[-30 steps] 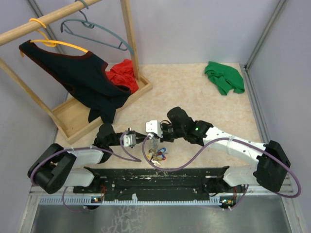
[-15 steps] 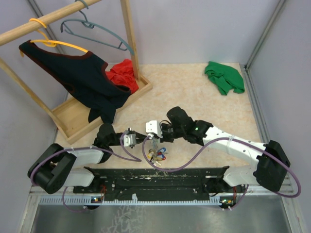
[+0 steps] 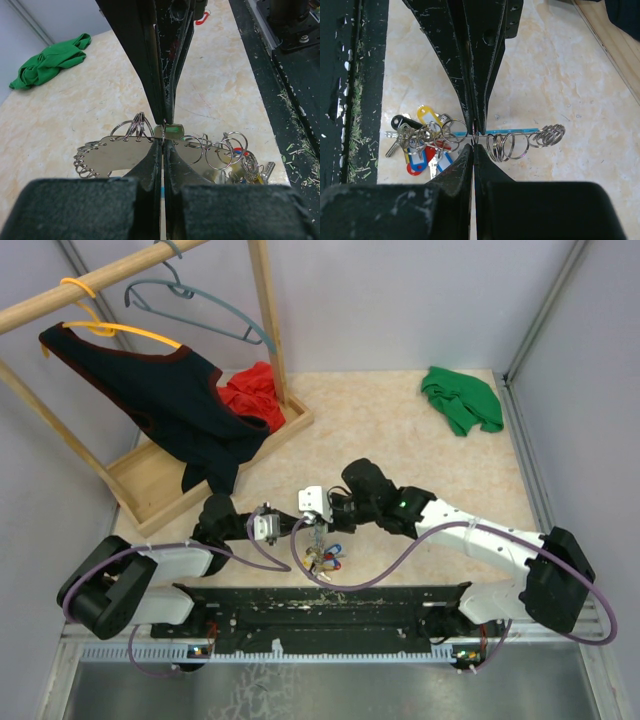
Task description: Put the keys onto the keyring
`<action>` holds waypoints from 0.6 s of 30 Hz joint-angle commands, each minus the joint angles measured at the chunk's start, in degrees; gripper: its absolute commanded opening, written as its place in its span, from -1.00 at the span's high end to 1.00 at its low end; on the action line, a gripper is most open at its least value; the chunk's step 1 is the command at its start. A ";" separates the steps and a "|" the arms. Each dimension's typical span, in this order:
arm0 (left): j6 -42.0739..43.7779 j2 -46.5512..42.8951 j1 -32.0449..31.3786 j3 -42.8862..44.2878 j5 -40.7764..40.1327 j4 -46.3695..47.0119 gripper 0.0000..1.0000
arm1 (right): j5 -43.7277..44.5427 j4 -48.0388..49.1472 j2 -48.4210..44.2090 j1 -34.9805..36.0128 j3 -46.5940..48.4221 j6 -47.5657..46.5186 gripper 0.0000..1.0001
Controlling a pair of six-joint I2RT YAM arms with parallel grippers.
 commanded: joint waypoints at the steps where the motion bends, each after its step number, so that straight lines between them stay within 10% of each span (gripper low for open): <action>1: -0.59 -0.30 -0.38 0.78 0.69 5.02 0.99 | -6.26 9.25 0.02 0.97 0.63 2.35 1.00; 18: -2.62 -0.71 -1.44 -0.36 -1.33 9.13 1.00 | -13.87 19.57 2.09 -0.26 -1.85 7.28 1.00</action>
